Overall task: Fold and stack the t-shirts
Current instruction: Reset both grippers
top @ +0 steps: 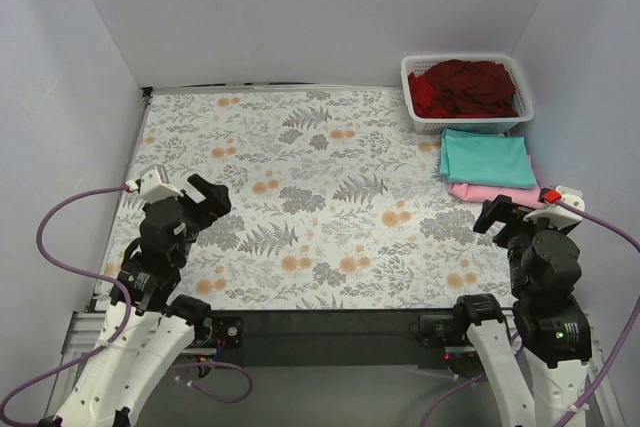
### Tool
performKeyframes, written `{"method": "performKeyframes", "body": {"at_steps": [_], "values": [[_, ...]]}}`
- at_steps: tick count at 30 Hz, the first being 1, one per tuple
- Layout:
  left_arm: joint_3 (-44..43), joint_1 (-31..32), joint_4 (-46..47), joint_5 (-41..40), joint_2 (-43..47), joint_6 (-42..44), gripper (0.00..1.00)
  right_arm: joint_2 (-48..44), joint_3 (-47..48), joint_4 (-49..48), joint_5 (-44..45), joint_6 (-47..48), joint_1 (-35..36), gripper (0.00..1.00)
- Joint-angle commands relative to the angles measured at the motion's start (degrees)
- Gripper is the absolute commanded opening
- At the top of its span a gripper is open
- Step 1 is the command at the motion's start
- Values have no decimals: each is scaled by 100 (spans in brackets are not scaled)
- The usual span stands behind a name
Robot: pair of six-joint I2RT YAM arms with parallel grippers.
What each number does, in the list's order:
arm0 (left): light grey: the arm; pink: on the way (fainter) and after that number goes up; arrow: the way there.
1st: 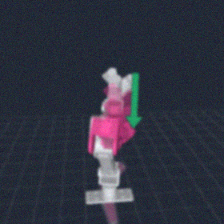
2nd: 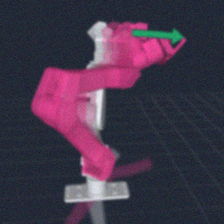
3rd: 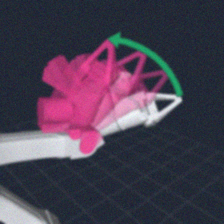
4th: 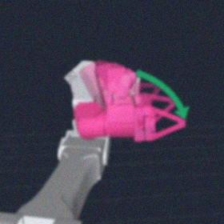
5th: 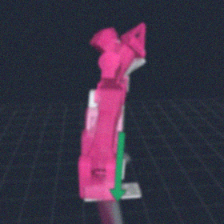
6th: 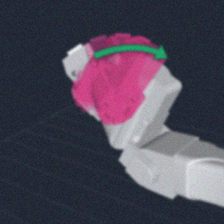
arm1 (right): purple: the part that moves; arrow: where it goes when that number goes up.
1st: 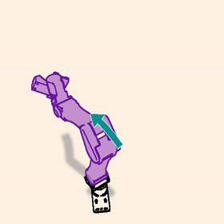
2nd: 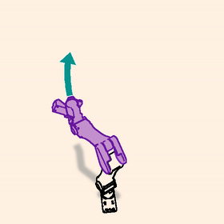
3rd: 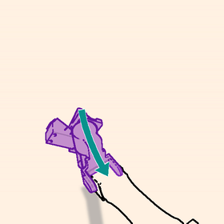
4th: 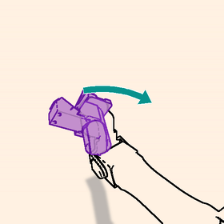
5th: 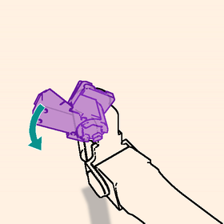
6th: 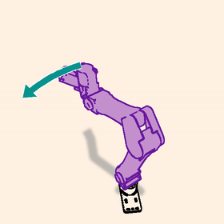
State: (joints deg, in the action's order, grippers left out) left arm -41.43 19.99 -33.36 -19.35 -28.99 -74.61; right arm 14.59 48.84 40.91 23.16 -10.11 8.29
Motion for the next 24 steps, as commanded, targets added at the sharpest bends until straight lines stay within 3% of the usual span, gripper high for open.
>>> {"method": "performKeyframes", "body": {"at_steps": [1, 7, 24], "values": [[284, -21, 67, -340, 210, -176, 92, -44, -129, -469, 14, 62, 41, 98], [680, -21, 444, -297, 368, -54, 98, 0, -190, -566, -31, 18, 49, 98], [935, -21, 647, -200, 105, -19, 98, 220, -515, -917, -399, 70, 49, 99]]}}
